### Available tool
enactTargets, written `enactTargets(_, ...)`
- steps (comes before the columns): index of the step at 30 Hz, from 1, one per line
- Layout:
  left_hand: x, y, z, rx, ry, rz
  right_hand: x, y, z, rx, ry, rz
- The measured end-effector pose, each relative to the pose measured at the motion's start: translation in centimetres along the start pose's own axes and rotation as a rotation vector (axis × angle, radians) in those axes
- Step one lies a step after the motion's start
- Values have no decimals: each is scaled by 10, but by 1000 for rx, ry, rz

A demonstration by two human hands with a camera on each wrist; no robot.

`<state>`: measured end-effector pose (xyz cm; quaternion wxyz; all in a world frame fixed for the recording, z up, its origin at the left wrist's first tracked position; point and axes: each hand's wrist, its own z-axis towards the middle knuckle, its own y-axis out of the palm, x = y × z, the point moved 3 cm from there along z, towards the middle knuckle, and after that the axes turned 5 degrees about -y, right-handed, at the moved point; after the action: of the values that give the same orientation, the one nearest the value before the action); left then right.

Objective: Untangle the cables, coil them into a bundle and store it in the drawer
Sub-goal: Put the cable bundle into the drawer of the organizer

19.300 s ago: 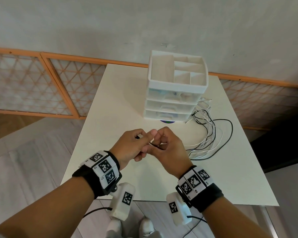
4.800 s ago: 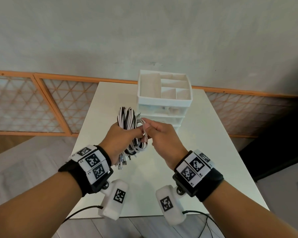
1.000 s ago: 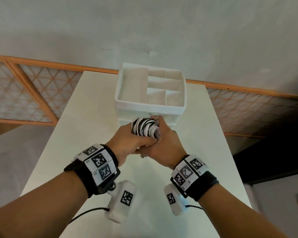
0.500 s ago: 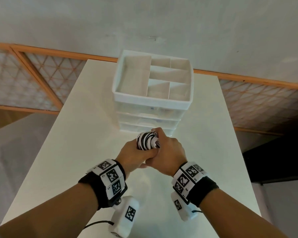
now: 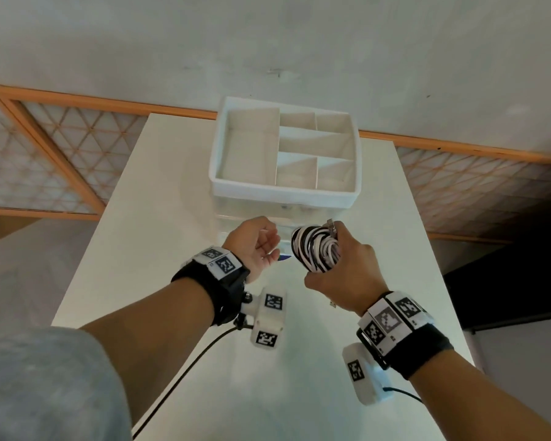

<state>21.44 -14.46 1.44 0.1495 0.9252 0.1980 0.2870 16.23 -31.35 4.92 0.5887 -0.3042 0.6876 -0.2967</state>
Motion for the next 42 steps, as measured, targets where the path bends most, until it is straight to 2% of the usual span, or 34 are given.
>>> enactTargets(3,-6,-2,0,-69,-32,-33,-1,-4,-5,-2,2,30)
enactTargets(10,-55,-40,-39,-199,-154,295,-22,-29,-6,8,-47,77)
enactTargets(12,-45,-38,-50,-181,1,553,-35,-38,-3,11,-87,46)
enactTargets(15,-12,-28,-56,-71,468,963,-53,-43,7,39,-154,-38)
enactTargets(16,-5,-28,-54,-36,567,1139,-58,-42,11,46,-175,-64)
enactTargets(17,-2,-28,-52,-13,594,1333,-63,-39,14,48,-196,-92)
enactTargets(19,-8,-34,-49,1,512,1646,-71,-33,20,28,-232,-140)
enactTargets(21,-20,-40,-54,3,464,1773,-77,-26,25,-30,-247,-185)
enactTargets(26,-29,-54,-74,-35,448,1884,-90,-9,34,-164,-321,-374)
enactTargets(31,-22,-56,-88,-143,344,1952,-95,17,39,-277,-391,-525)
enactTargets(32,-15,-56,-89,-102,393,1894,-93,23,40,-307,-383,-528)
enactTargets(33,-6,-56,-91,-18,502,1785,-90,28,41,-340,-374,-530)
enactTargets(35,13,-57,-95,199,837,1491,-85,36,43,-401,-358,-543)
enactTargets(36,19,-57,-96,249,990,1372,-83,40,44,-428,-354,-555)
enactTargets(37,22,-54,-95,233,1088,1321,-82,43,45,-451,-349,-565)
enactTargets(39,20,-49,-86,101,1128,1359,-80,48,47,-487,-316,-560)
enactTargets(42,8,-50,-63,30,997,1403,-77,54,50,-538,-284,-490)
